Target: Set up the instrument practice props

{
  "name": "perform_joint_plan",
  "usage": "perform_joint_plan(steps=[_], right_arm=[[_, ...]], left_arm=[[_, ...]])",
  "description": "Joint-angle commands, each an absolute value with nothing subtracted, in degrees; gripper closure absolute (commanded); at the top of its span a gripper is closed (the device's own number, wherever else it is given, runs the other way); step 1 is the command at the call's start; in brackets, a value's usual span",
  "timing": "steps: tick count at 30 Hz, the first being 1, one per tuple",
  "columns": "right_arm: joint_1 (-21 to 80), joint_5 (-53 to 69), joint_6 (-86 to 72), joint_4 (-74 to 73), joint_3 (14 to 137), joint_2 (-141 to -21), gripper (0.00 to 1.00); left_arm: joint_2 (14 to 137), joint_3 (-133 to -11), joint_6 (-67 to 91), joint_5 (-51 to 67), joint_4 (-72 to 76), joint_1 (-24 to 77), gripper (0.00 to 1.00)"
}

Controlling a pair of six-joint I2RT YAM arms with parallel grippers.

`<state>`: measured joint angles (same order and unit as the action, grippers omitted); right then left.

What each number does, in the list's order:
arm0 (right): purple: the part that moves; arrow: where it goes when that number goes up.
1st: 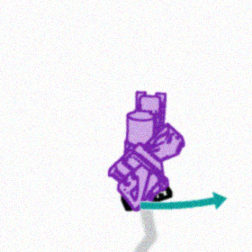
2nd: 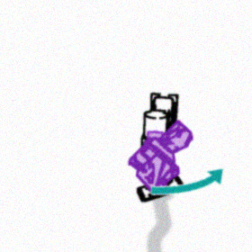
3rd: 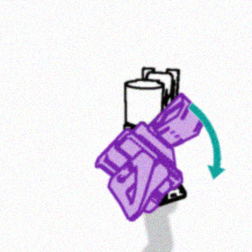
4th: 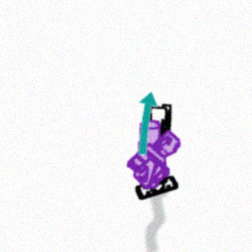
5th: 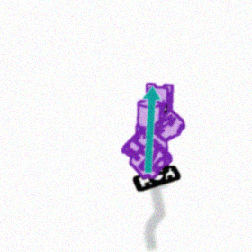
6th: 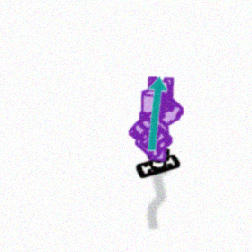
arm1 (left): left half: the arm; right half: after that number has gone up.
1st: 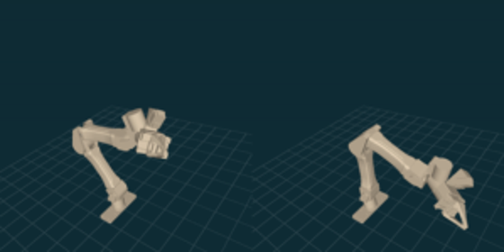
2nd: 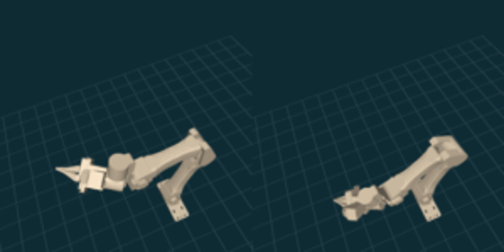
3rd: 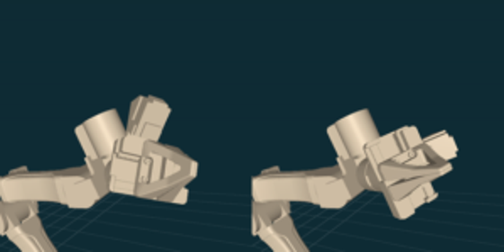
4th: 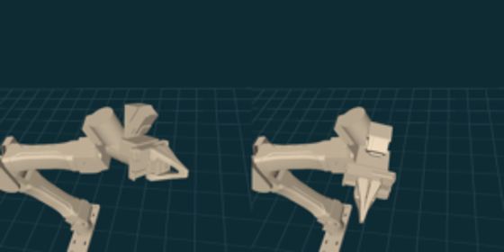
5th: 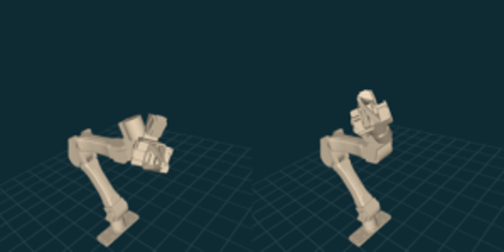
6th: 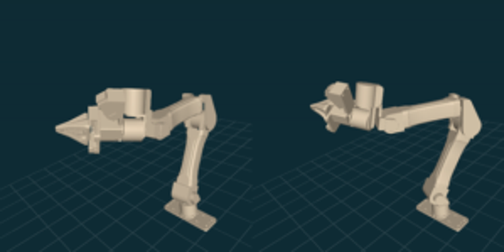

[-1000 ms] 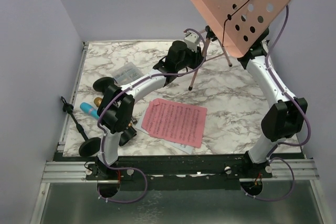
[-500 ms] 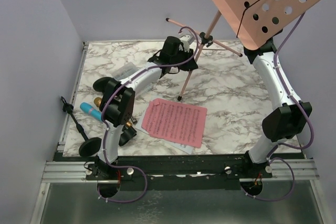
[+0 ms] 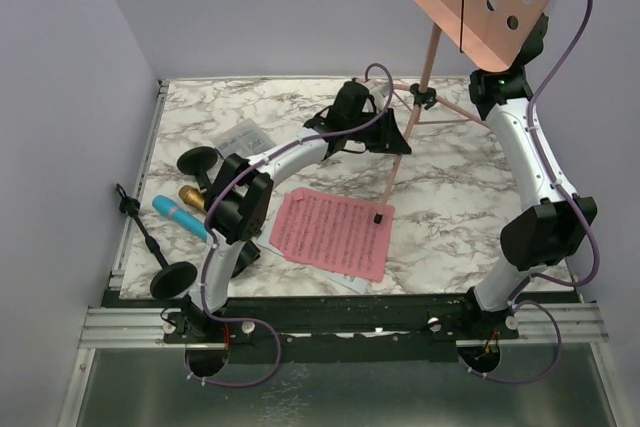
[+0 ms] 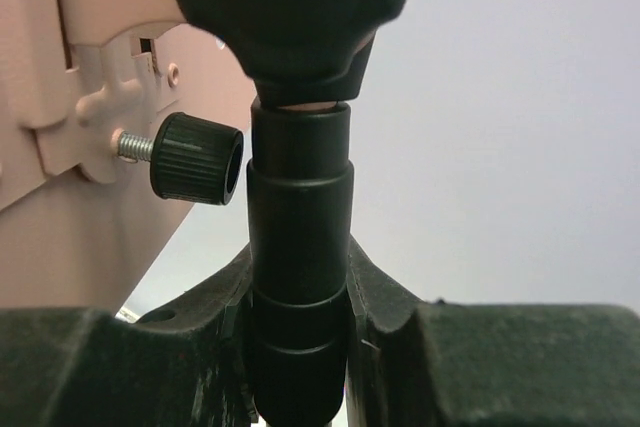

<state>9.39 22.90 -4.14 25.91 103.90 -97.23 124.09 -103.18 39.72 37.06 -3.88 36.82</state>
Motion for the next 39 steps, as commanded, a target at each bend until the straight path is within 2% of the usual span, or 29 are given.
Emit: perform_joint_plan(steps=[1, 8, 11, 18, 27, 30, 33, 35, 37, 38, 39], right_arm=[[7.54, 23.57, -1.39, 30.63, 103.88, -94.14, 1.00], [0.61, 34.13, -10.25, 42.02, 89.54, -90.09, 1.00], [-3.57, 41.30, -16.60, 49.06, 84.09, -89.00, 1.00], [-10.04, 51.46, -27.87, 61.01, 75.04, -88.28, 1.00], [-10.53, 63.65, -33.56, 68.35, 74.90, -92.21, 1.00], [-10.50, 63.17, -34.72, 70.67, 72.51, -92.29, 1.00], [-10.49, 62.94, -34.09, 66.40, 72.46, -92.48, 1.00], [-10.50, 59.83, -31.27, 59.49, 71.94, -90.96, 0.93], [-10.44, 54.45, -28.30, 51.49, 70.16, -88.18, 0.77], [-10.49, 52.08, -27.83, 48.47, 69.08, -86.93, 0.64], [-10.43, 49.99, -27.74, 45.83, 68.23, -86.02, 0.57]], left_arm=[[121.99, -105.20, 55.13, 31.12, 6.47, 40.48, 1.00], [117.75, -93.31, 55.91, 7.18, 14.54, 49.48, 1.00], [118.52, -91.64, 57.39, 1.83, 15.48, 52.11, 1.00], [122.14, -87.70, 60.34, -0.75, 19.36, 54.05, 1.00], [120.08, -75.51, 58.97, -4.96, 24.41, 53.19, 1.00], [121.42, -74.15, 58.97, -1.43, 26.24, 52.52, 1.00], [122.31, -73.24, 59.21, -0.01, 26.97, 52.17, 1.00], [122.69, -72.89, 59.49, -0.01, 27.40, 51.56, 1.00], [123.10, -72.86, 59.88, 1.81, 27.42, 51.06, 1.00], [123.20, -72.73, 60.01, 1.95, 27.46, 50.81, 1.00], [123.30, -72.65, 60.03, 2.12, 27.51, 50.72, 1.00]])
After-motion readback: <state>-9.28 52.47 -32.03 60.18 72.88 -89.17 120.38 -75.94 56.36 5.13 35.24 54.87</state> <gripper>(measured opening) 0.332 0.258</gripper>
